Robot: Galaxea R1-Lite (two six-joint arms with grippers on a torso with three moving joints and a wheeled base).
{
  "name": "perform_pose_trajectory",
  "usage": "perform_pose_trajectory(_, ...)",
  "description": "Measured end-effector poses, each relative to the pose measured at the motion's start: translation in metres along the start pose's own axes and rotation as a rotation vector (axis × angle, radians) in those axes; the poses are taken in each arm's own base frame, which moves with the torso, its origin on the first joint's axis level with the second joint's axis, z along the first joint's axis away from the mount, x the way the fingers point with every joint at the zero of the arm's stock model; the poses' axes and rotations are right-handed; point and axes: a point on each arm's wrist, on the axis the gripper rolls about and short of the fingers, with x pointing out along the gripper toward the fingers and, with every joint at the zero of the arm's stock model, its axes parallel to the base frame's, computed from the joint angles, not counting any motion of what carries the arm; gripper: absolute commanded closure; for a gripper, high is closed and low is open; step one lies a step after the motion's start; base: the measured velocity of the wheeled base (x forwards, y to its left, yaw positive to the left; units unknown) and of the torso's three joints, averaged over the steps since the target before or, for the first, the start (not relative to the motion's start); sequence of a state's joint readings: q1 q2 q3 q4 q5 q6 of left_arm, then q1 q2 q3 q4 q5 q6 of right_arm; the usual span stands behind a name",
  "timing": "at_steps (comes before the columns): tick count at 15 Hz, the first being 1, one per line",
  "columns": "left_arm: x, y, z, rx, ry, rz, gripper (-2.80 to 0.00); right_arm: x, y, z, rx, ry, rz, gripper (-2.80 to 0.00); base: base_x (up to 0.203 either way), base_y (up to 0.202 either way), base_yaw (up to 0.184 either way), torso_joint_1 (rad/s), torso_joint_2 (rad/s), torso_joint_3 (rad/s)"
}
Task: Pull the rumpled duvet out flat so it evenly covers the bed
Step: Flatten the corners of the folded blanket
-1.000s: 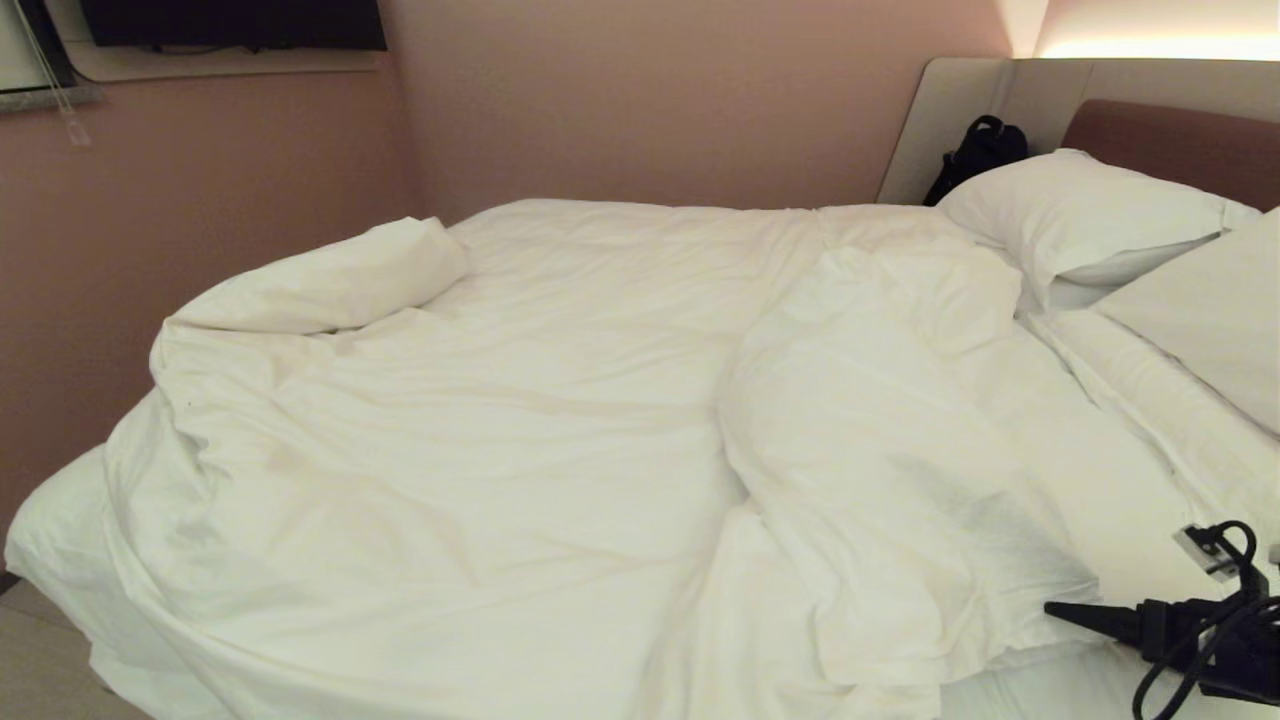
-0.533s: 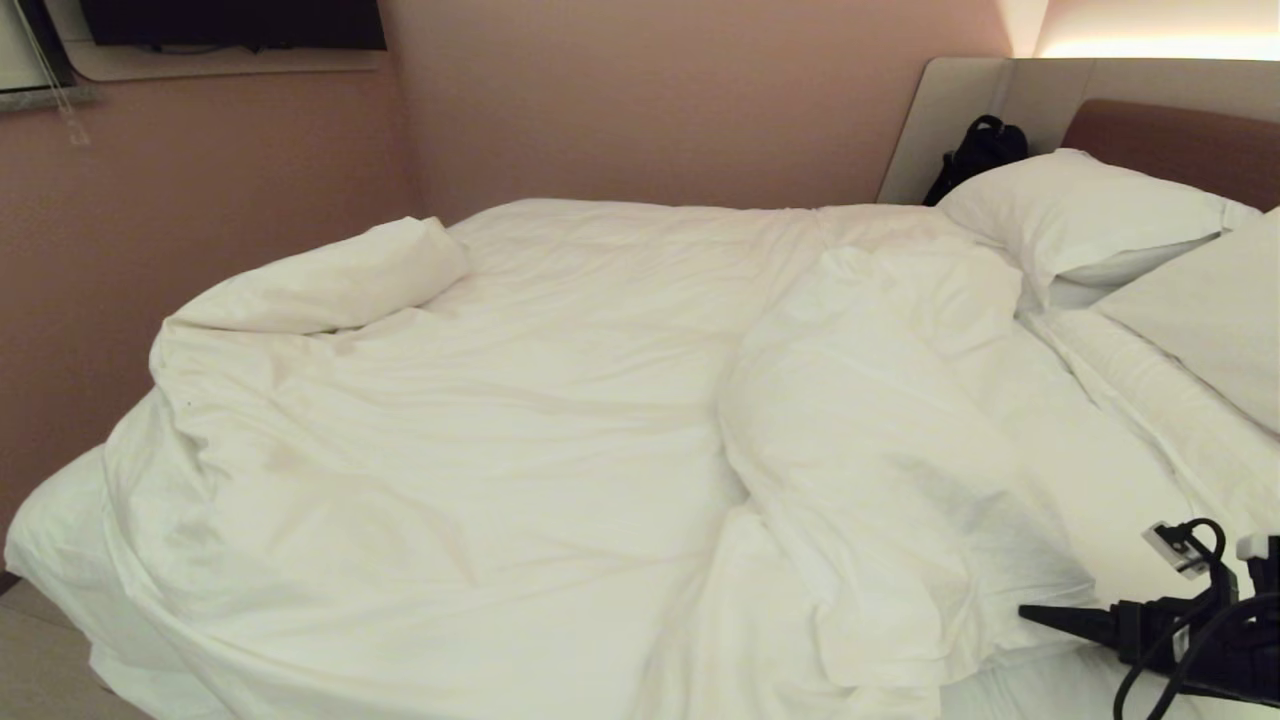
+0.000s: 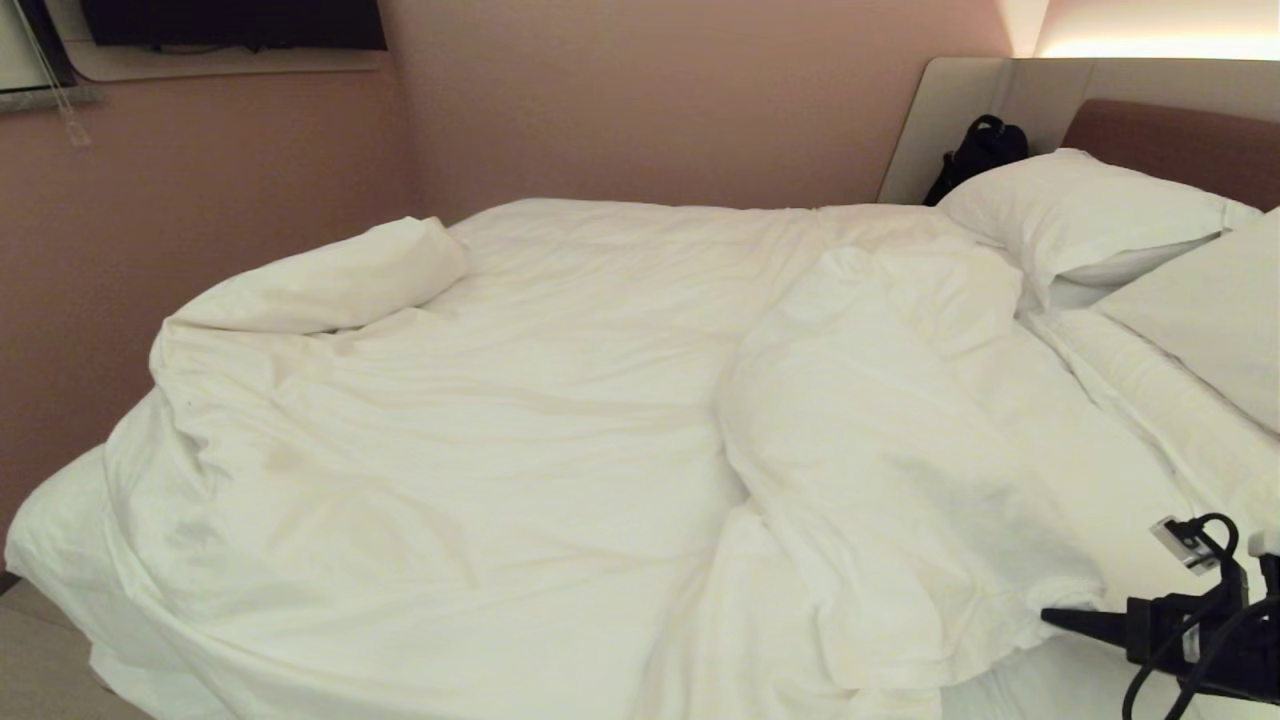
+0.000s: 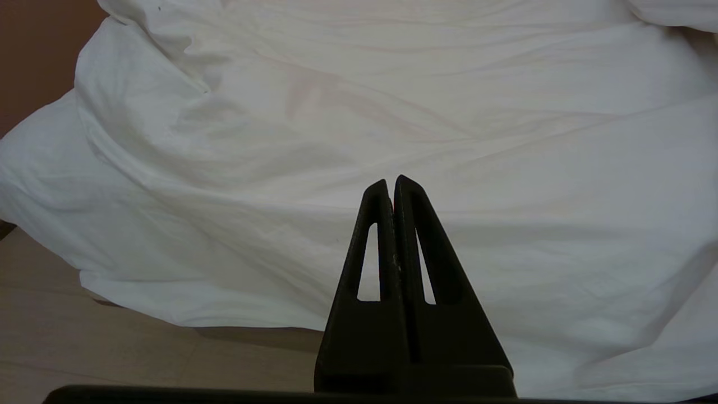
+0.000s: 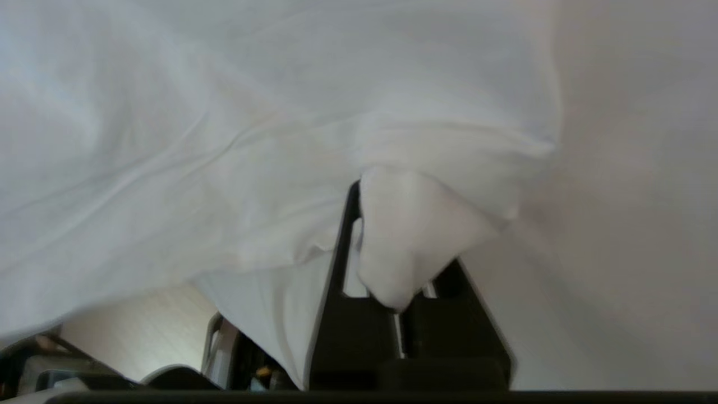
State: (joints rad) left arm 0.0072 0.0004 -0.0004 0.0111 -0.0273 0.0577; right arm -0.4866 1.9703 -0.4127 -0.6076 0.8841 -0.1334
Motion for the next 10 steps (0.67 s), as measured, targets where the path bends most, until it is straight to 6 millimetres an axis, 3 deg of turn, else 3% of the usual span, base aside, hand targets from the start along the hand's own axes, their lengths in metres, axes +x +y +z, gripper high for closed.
perform_pose_trajectory(4,0.000,0.000,0.000,0.000,0.000,0.000,0.00,-0.019,0.003,0.004,-0.005,-0.060,-0.022,0.00,0.000,0.000,0.000,0.000,0.00,0.000)
perform_pose_trajectory(10,0.000,0.000,0.000,0.000,0.000,0.000,0.00,-0.069,0.013,0.002,-0.003,-0.215,-0.072,0.00,0.000,0.000,0.000,0.000,0.00,0.000)
